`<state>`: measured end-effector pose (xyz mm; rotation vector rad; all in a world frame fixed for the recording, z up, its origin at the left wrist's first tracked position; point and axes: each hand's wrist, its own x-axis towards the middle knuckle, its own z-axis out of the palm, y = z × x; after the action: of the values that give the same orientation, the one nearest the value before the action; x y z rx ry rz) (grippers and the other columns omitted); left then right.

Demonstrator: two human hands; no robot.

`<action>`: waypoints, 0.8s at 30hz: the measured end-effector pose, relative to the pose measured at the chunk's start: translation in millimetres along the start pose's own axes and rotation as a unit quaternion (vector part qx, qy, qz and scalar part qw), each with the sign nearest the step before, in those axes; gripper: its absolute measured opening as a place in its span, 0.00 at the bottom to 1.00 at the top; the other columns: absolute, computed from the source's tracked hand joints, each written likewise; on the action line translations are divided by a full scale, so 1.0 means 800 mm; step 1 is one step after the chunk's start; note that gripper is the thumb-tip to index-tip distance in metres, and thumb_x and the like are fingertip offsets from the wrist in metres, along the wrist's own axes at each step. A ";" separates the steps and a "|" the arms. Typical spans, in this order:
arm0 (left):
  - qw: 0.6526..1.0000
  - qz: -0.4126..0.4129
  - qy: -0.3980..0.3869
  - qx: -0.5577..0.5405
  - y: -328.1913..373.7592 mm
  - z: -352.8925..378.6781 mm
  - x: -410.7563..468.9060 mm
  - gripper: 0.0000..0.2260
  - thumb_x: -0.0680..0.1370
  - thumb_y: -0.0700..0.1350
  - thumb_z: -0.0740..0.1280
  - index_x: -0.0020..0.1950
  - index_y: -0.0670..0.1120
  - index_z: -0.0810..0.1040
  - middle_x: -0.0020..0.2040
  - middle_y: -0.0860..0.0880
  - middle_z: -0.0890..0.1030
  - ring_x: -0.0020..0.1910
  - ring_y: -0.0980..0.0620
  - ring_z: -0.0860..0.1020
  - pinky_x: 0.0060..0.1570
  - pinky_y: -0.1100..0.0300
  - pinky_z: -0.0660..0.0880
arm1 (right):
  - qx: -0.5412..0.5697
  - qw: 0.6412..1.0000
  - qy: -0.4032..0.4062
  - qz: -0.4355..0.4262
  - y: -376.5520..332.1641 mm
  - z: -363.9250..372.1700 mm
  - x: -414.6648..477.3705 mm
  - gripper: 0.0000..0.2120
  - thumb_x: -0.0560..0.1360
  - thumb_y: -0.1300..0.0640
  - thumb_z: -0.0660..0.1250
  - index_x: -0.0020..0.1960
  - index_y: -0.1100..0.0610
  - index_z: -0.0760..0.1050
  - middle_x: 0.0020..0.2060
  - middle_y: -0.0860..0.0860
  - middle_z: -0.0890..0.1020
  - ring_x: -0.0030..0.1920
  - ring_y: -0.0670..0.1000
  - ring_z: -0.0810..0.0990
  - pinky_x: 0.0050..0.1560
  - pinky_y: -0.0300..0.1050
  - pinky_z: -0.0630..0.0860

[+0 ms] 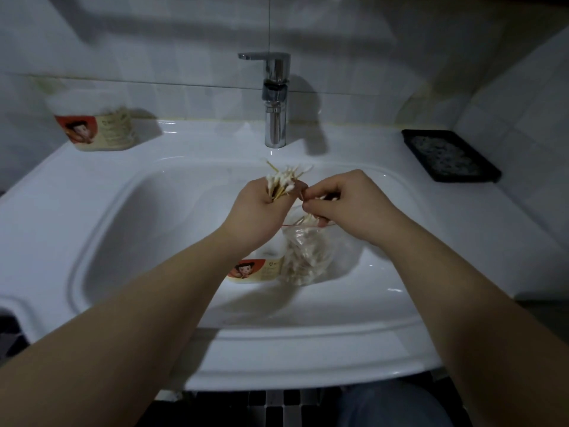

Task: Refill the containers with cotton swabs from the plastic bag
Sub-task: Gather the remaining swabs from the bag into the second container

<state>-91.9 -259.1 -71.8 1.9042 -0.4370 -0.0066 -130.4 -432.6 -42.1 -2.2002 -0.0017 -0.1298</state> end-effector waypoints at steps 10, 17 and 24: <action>0.998 -0.047 0.038 -0.020 -0.006 -0.003 0.006 0.17 0.83 0.59 0.62 0.43 0.50 0.81 0.31 0.59 0.79 0.29 0.61 0.75 0.36 0.61 0.72 | 0.125 0.991 0.033 0.020 -0.003 -0.007 -0.001 0.09 0.77 0.64 0.73 0.56 0.58 0.85 0.41 0.54 0.86 0.38 0.50 0.87 0.56 0.50 0.83; 0.998 -0.001 -0.059 0.033 0.008 -0.002 -0.004 0.07 0.81 0.45 0.69 0.49 0.42 0.83 0.37 0.55 0.85 0.27 0.63 0.78 0.28 0.65 0.74 | 0.192 0.981 0.025 0.013 -0.004 -0.003 0.001 0.09 0.77 0.68 0.71 0.55 0.60 0.84 0.44 0.59 0.87 0.42 0.55 0.88 0.50 0.42 0.84; 0.999 -0.004 -0.053 0.012 -0.003 -0.003 0.002 0.06 0.82 0.40 0.65 0.46 0.45 0.79 0.36 0.56 0.84 0.29 0.59 0.76 0.33 0.62 0.71 | 0.251 0.964 0.074 0.049 -0.003 -0.005 0.010 0.11 0.82 0.68 0.61 0.58 0.63 0.81 0.45 0.58 0.86 0.43 0.56 0.86 0.44 0.44 0.84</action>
<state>-89.2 -256.5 -72.4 1.9347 -0.5018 -0.1089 -123.2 -434.4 -37.3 -1.6765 0.1432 -0.2124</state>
